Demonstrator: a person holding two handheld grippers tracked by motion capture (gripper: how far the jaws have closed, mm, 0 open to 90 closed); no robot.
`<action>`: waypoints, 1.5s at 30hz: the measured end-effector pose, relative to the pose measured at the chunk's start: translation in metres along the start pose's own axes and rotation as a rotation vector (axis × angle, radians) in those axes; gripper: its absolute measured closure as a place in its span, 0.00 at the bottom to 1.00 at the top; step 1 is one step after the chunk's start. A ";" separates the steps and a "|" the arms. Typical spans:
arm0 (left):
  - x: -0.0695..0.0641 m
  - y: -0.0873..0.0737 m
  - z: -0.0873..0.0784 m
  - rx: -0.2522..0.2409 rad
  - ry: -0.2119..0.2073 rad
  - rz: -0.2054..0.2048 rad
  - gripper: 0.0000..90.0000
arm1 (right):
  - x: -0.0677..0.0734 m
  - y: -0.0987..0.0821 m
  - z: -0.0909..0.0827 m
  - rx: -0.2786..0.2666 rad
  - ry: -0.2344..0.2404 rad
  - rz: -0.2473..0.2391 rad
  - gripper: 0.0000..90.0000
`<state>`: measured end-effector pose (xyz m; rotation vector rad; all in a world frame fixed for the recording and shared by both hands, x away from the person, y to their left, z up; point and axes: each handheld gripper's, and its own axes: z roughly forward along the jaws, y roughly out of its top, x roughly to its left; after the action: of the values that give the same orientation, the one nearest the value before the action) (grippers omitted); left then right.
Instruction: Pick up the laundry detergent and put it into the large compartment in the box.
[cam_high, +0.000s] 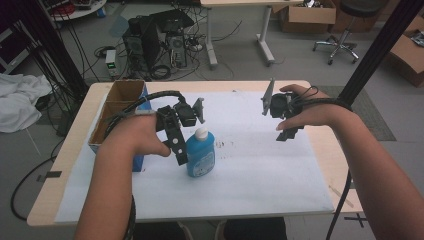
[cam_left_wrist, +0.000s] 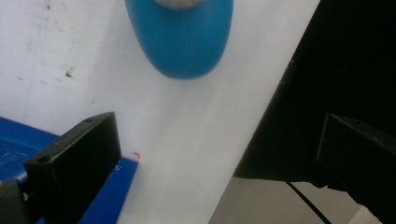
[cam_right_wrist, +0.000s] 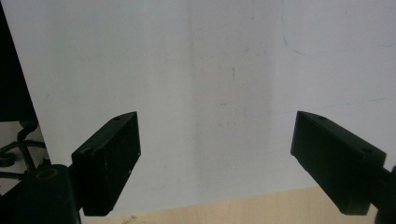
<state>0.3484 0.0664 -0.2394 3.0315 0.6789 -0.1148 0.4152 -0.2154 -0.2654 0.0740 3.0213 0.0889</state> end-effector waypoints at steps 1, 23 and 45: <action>0.000 0.002 0.000 0.003 0.014 -0.003 0.00 | 0.000 0.000 0.001 -0.003 0.001 0.002 0.18; 0.012 0.023 0.013 -0.065 0.010 -0.017 0.00 | 0.004 -0.003 0.001 -0.005 -0.005 0.006 0.18; 0.009 0.045 0.037 -0.051 0.015 -0.013 0.00 | 0.004 -0.004 0.008 -0.005 0.000 0.003 0.18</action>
<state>0.3733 0.0275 -0.2762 2.9831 0.6921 -0.0739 0.4122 -0.2189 -0.2737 0.0783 3.0212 0.0965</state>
